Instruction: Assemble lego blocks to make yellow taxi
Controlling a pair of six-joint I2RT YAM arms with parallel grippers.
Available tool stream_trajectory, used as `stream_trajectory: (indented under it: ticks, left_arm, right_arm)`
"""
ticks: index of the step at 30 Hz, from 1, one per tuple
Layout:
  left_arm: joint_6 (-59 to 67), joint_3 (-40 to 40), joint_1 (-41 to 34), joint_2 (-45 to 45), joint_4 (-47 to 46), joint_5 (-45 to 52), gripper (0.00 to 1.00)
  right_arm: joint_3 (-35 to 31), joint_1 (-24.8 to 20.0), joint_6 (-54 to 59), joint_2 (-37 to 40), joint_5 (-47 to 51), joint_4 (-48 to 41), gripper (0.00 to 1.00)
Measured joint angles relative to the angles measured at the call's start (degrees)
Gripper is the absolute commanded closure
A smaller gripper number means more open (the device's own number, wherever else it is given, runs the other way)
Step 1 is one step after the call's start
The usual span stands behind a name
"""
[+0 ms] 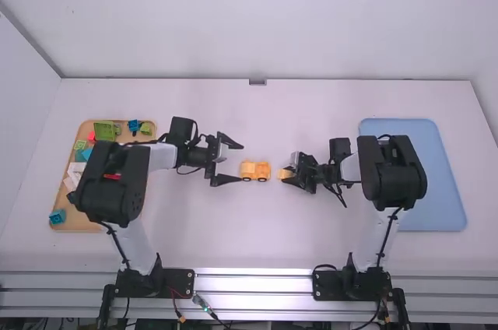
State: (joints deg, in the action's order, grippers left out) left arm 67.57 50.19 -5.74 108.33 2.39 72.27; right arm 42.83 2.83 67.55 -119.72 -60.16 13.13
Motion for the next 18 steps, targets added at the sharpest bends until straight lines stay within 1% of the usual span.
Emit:
stream_trajectory:
  ticks: [1,2,3,4,13,18]
  left_arm:
    - [0.0,0.0,-0.4,0.0,0.1,-0.6,0.01]
    - [0.0,0.0,-0.8,0.0,0.1,-1.2,0.01]
    - [0.0,0.0,-1.0,0.1,0.2,-1.5,0.01]
    - [0.0,0.0,-1.2,0.2,0.2,-1.9,0.01]
    - [0.0,0.0,-1.9,3.1,3.1,-3.5,0.0]
    - [0.0,0.0,-1.9,5.4,3.8,-3.6,0.01]
  right_arm:
    - [0.0,0.0,-0.2,0.0,-0.1,0.0,0.88]
    - [0.0,0.0,-0.7,0.0,-0.1,0.0,0.94]
    - [0.0,0.0,-1.0,0.0,-0.1,0.0,0.98]
    - [0.0,0.0,-1.3,0.0,-0.1,0.0,1.0]
    - [1.2,0.0,-5.5,0.0,0.2,-1.0,1.0]
    - [3.0,0.0,-5.8,0.0,0.1,-4.9,1.0]
